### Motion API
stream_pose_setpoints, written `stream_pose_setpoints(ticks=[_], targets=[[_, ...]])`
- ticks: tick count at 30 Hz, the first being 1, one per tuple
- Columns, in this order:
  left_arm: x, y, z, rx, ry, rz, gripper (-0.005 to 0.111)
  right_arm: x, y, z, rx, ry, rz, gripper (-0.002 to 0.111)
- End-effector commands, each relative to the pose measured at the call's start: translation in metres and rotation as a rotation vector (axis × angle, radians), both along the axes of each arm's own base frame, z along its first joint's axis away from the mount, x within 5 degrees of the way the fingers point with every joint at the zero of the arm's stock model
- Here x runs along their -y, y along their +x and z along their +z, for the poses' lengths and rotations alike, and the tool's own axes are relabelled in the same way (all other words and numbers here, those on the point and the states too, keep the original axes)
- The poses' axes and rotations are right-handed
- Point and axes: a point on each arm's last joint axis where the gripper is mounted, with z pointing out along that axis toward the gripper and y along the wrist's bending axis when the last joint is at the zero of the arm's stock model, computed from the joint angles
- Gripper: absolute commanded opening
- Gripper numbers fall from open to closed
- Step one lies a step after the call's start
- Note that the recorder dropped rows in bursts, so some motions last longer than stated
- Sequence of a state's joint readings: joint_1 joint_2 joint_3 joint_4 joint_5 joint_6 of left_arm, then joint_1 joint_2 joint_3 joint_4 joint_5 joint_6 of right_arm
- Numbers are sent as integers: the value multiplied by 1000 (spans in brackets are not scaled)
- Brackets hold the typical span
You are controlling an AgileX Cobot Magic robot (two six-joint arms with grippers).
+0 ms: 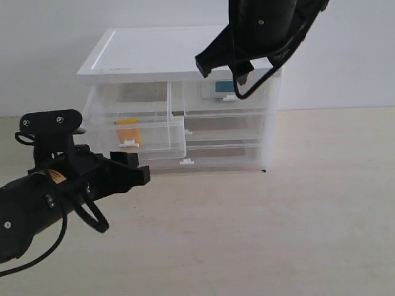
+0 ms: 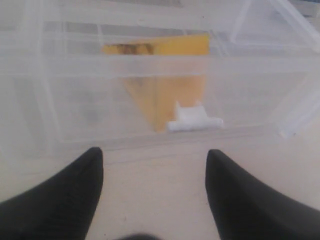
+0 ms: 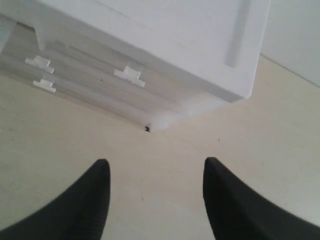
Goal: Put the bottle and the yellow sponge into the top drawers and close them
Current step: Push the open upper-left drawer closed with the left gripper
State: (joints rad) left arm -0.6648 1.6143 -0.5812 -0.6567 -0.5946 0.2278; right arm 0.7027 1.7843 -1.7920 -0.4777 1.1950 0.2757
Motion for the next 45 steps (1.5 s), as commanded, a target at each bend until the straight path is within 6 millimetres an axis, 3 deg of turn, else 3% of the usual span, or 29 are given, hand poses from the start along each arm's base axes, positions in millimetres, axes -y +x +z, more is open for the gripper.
stream_pose_setpoints(ticks=[1, 7, 16, 23, 33, 45], targets=[[-3, 16, 1, 15, 13, 24, 57, 8, 4, -8, 26, 24, 2, 50], [4, 34, 8, 40, 7, 13, 57, 15, 0, -7, 50, 27, 25, 50], [15, 45, 22, 67, 11, -26, 57, 15, 0, -5, 63, 15, 48, 50], [18, 46, 23, 40, 44, -63, 62, 14, 1, -15, 70, -4, 73, 50], [19, 48, 27, 61, 56, -67, 64, 14, 1, -15, 71, -6, 73, 50], [22, 54, 57, 127, 71, -70, 64, 8, -3, -20, 5, 51, 105, 50]])
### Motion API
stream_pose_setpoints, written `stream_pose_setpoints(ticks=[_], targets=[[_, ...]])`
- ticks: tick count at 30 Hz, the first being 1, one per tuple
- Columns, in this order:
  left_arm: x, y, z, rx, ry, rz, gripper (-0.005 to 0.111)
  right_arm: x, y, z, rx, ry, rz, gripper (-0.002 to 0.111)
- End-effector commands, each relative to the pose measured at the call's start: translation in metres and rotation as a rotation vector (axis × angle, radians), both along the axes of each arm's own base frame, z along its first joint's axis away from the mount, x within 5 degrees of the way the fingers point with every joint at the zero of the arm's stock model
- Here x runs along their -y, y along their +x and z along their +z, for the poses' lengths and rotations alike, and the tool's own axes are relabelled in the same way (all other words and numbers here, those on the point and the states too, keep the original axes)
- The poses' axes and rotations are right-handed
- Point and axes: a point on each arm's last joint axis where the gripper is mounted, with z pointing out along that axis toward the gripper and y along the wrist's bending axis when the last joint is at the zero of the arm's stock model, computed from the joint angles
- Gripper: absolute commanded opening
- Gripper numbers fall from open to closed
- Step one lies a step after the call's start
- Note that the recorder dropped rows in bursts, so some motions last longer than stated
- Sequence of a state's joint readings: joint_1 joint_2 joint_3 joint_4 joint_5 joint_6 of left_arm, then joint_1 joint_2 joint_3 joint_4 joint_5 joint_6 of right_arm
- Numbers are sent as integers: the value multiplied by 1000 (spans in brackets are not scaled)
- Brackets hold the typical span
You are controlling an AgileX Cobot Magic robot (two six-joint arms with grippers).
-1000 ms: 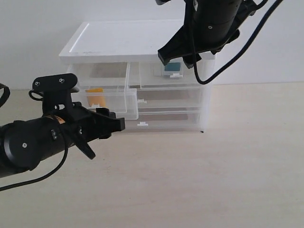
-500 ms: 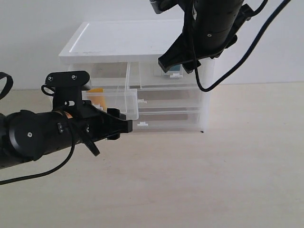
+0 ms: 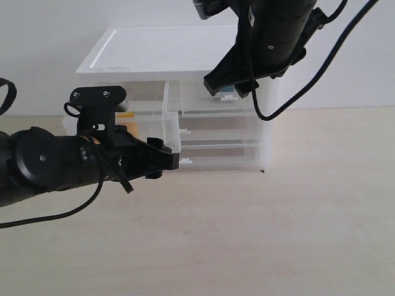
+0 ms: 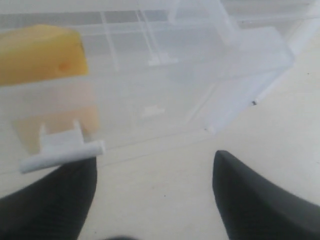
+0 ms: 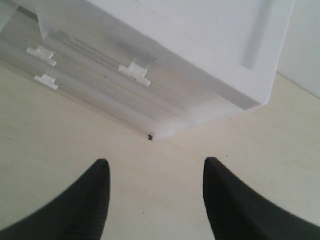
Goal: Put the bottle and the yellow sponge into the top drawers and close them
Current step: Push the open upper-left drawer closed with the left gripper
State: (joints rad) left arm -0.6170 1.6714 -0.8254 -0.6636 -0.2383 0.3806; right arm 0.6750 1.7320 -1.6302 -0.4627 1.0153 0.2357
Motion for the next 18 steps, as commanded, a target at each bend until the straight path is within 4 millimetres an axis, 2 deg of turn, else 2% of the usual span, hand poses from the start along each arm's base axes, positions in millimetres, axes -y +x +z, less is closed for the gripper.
stream_pose_setpoints(ticks=[1, 7, 13, 18], targets=[[-8, 19, 38, 265, 16, 87, 64, -2, -4, -2, -35, 53, 32, 50], [-11, 18, 44, 288, 31, 96, 64, -8, -1, -22, -5, 114, 58, 50], [-8, 23, 53, 312, 21, 93, 64, -12, 0, -28, 16, 176, 48, 50], [-2, 27, 64, 326, 10, 70, 64, -14, 3, -40, -13, 156, 42, 50]])
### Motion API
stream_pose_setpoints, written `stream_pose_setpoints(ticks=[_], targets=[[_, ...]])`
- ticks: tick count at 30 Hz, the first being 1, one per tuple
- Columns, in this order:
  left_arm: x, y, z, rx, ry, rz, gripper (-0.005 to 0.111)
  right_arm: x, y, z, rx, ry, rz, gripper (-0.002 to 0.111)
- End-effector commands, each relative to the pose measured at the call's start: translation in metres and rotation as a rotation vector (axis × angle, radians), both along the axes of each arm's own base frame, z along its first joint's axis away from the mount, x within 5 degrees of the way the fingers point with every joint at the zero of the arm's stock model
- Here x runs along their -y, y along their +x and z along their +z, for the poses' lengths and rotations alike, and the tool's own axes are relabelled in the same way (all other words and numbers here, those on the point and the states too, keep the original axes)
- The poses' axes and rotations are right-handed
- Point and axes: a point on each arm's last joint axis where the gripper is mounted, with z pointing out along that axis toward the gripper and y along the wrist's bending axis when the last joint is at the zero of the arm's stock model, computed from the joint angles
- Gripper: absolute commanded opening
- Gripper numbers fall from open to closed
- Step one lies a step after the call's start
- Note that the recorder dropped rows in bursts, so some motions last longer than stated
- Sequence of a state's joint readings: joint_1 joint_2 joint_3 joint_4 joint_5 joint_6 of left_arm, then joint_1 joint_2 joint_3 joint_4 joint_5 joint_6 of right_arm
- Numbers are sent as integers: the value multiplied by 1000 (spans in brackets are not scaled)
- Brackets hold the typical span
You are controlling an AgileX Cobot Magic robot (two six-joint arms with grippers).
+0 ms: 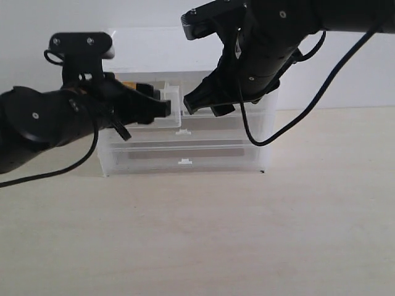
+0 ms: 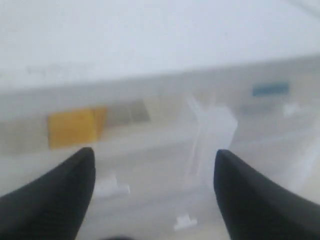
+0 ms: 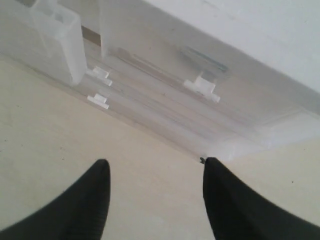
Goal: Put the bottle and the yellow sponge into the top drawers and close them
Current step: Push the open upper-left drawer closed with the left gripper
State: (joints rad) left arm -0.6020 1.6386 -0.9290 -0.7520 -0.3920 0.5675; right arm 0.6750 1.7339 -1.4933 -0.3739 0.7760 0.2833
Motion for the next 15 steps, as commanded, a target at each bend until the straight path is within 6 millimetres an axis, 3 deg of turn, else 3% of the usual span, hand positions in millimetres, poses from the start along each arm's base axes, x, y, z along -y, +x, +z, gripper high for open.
stream_pose_setpoints(ticks=[1, 11, 15], targets=[[1, 4, 14, 55, 3, -1, 64, 0, 4, -9, -15, -3, -10, 50], [-3, 7, 14, 67, 5, 18, 64, -3, 7, -14, -17, -2, -1, 50], [-6, 6, 6, -34, 7, -20, 64, -5, 3, -17, -63, -2, 29, 50]])
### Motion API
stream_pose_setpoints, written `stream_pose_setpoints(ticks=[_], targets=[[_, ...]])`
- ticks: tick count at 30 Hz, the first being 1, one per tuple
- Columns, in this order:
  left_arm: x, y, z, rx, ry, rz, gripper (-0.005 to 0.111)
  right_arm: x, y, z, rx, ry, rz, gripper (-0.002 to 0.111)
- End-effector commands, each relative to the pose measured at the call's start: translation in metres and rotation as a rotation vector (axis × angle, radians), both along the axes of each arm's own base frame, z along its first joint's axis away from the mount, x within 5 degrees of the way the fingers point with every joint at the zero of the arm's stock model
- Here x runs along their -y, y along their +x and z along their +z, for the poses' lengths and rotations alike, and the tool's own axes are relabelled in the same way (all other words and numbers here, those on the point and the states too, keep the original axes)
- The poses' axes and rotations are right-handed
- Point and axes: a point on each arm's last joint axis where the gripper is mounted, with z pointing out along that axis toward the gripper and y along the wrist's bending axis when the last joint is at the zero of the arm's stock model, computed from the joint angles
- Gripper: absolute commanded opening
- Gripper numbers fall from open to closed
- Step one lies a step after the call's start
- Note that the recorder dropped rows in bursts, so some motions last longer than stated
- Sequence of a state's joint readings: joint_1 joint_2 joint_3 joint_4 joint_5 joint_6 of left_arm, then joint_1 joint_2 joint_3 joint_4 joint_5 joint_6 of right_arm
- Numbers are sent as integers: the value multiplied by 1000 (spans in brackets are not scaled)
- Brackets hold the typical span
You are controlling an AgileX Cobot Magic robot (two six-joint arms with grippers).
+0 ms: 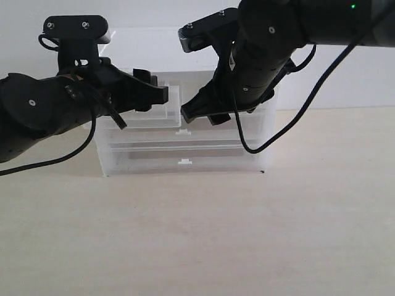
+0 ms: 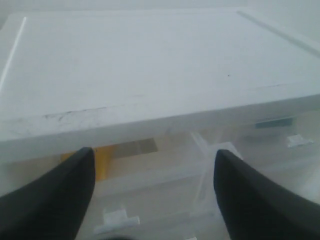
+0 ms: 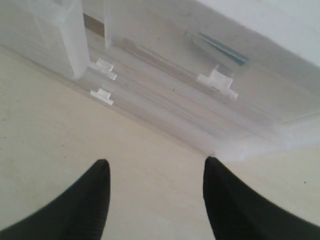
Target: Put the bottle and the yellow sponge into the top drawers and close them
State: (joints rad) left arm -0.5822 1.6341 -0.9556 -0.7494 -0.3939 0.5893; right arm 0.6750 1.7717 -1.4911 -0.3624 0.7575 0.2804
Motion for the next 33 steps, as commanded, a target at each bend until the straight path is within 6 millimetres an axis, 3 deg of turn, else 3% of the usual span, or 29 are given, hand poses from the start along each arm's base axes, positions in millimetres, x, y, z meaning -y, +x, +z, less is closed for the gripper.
stream_pose_setpoints(ticks=[1, 6, 14, 23, 33], targets=[[-2, -1, -6, -86, 9, -37, 64, 1, -4, -2, -50, 8, 28, 50], [-8, -6, -2, -77, 31, -22, 64, -2, -9, -1, -94, 46, 46, 50], [-30, -32, 13, -84, 95, 15, 64, -15, -19, 0, -190, 175, 137, 50], [-52, -34, -12, -141, 186, 156, 64, -26, -16, 2, -155, 304, 132, 50], [-50, -23, -27, -115, 222, 193, 64, -43, 8, -34, -116, 349, 95, 50]])
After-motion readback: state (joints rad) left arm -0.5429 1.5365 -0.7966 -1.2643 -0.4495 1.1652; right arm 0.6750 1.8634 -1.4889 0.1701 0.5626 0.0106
